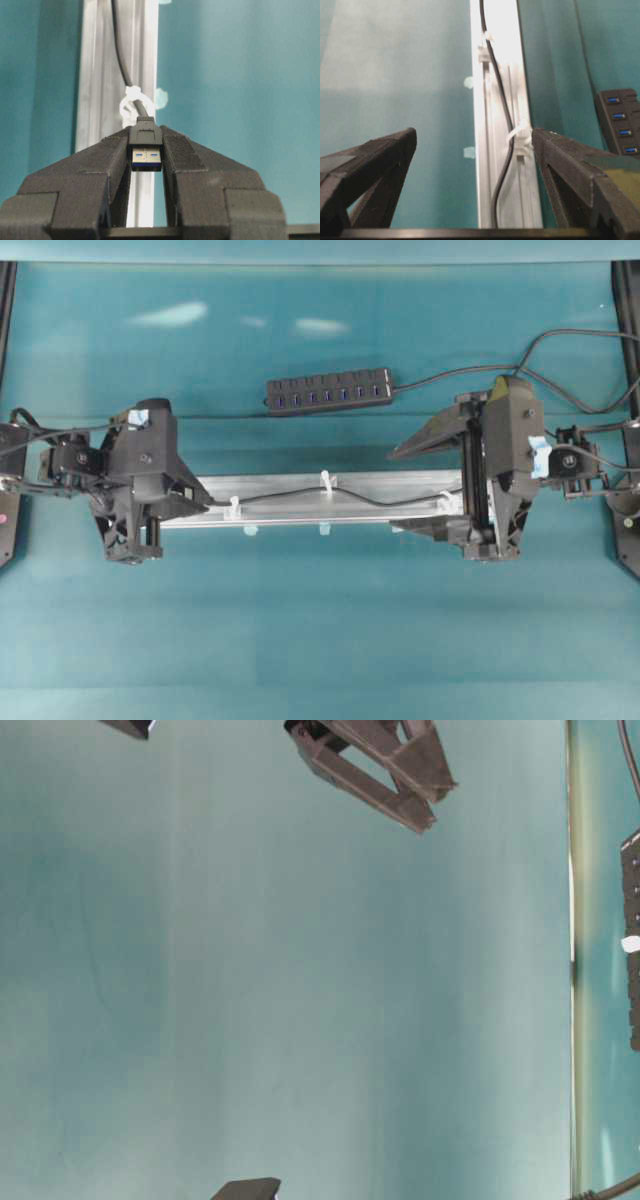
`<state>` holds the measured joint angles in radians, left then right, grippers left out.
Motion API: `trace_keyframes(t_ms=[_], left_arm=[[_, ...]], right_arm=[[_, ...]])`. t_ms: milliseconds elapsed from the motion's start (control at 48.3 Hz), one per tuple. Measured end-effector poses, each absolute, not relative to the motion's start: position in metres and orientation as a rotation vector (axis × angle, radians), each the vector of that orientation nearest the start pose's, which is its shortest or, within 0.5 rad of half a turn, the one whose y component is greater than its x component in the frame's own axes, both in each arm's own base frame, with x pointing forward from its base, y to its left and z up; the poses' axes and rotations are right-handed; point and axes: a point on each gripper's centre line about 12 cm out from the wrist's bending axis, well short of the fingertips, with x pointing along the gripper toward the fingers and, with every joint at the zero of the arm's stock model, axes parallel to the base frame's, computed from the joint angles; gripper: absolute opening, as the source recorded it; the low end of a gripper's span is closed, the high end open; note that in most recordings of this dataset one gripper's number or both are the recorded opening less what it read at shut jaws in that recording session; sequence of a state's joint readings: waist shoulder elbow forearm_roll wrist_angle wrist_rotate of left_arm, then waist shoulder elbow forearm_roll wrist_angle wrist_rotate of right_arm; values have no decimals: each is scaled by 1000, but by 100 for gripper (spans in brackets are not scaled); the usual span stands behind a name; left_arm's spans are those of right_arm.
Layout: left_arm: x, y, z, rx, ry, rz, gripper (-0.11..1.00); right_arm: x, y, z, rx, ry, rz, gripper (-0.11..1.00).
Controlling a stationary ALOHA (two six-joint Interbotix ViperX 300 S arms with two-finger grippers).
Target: Pass the USB cable through three rings with both arms.
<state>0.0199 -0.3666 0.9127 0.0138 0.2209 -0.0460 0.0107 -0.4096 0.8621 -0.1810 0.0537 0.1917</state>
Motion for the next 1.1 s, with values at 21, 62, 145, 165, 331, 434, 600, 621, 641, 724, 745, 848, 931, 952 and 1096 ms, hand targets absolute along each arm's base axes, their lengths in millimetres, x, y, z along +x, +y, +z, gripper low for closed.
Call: trace_keyframes(t_ms=[21,62,145,165,331,434,600,621,641,724,745,848,931,952,1096], left_arm=[[289,6,191,-38,765,33,19],[289,6,192,-38,762,33,19],[289,6,194,-37,756,33,19],[288,6,193,-37,759,33,19],[288,6,194,-38,759,33,19],[287,6,195,-37,757,33,19],[287,6,196,-38,751,33,19],[287,6,197,-38,748,33,19],[287,6,197,-38,748,33,19],[287,6,197,-38,748,33,19],[287,6,198,-37,747,33,19],[287,6,198,-40,747,33,19],[287,6,198,-37,747,33,19],[287,6,198,-38,745,33,19],[287,6,198,-38,745,33,19]], right_arm=[[308,2,238,7,505,-2,75],[308,3,237,7,505,0,75],[309,2,235,9,511,-2,75],[310,2,234,9,515,-2,75],[313,2,227,9,535,-2,75],[317,2,226,8,541,-2,75],[320,2,222,8,553,-2,75],[320,2,221,10,555,-2,75],[320,3,221,8,555,0,75],[320,2,221,8,556,-1,75],[320,2,221,8,556,-1,75],[320,2,221,8,558,-2,75],[320,2,220,10,558,-3,75],[320,2,221,10,556,-3,75],[320,1,220,9,559,-5,75]])
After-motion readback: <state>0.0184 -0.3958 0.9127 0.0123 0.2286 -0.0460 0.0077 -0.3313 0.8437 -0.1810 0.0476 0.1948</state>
